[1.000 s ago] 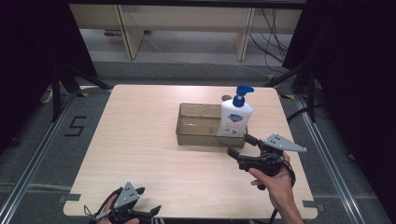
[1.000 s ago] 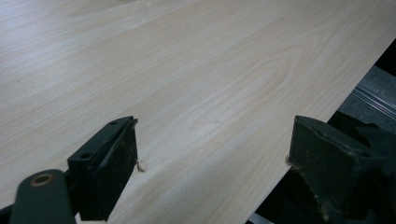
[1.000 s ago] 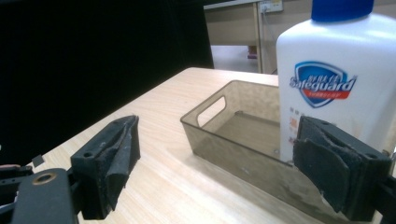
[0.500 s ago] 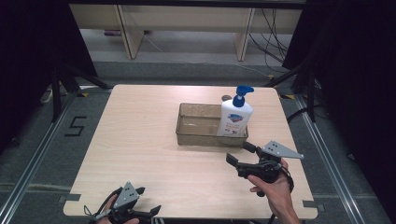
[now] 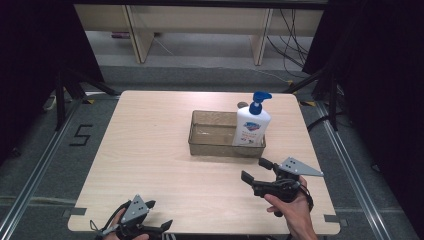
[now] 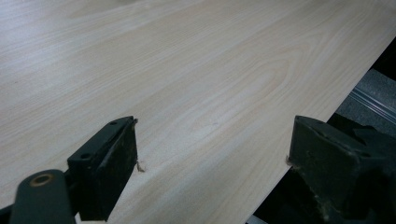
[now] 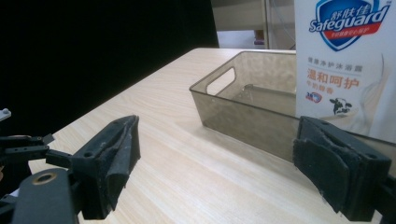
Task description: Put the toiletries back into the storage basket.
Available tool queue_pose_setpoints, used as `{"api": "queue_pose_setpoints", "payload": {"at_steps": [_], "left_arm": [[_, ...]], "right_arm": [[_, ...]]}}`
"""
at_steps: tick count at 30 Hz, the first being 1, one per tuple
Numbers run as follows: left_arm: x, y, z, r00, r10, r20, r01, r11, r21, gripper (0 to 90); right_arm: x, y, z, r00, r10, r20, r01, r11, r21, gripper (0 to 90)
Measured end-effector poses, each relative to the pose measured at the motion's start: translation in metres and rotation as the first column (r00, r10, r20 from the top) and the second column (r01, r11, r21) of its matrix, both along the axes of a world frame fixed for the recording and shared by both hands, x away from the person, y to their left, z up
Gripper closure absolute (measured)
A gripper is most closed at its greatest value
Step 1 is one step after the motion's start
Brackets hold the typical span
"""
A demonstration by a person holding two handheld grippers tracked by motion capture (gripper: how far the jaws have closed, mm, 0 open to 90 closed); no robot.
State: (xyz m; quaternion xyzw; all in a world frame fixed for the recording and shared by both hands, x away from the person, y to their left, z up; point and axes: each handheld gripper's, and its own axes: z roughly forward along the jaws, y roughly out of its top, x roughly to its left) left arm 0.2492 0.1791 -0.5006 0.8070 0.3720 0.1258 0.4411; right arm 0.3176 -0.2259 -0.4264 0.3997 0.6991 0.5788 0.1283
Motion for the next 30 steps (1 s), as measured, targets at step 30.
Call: {"api": "queue_pose_setpoints", "payload": {"at_steps": [30], "left_arm": [[0.000, 0.000, 0.001, 1.0000, 0.000, 0.002, 0.000, 1.0000, 0.001, 14.8]], "right_arm": [[-0.028, 0.001, -0.024, 0.9986, 0.046, -0.027, -0.047, 0.998, -0.037, 15.5]]}}
